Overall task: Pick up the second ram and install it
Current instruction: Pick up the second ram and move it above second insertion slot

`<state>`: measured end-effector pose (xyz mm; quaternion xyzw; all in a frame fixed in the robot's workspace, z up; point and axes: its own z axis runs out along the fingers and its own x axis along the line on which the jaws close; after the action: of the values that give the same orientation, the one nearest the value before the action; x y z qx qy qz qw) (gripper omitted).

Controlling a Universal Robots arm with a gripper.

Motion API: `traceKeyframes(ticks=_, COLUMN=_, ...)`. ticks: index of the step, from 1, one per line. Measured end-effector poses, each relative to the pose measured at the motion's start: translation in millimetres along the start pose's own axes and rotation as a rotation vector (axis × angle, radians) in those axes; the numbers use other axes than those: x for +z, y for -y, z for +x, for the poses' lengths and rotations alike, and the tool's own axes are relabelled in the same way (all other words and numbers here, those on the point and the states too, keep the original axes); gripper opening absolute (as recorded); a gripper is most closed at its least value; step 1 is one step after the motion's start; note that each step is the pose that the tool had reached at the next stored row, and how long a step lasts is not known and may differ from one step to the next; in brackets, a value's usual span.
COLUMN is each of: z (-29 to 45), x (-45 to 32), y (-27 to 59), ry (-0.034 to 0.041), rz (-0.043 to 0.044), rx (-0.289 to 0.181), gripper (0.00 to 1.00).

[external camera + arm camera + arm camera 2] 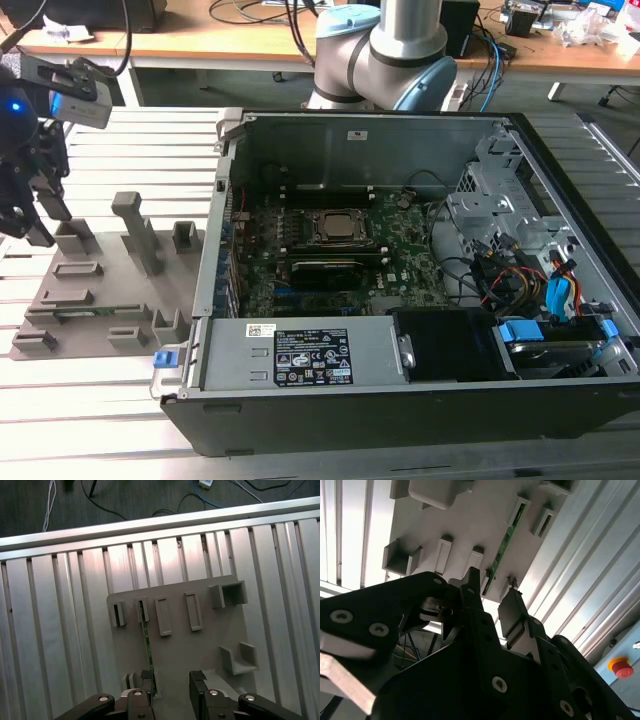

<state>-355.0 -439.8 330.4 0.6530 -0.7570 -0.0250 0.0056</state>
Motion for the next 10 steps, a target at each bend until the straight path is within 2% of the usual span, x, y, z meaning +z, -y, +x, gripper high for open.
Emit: traceKeyframes(ticks=10, z=0.2, x=10.3, y=0.5, ry=0.0, rz=0.0, rx=0.0, gripper=0.42)
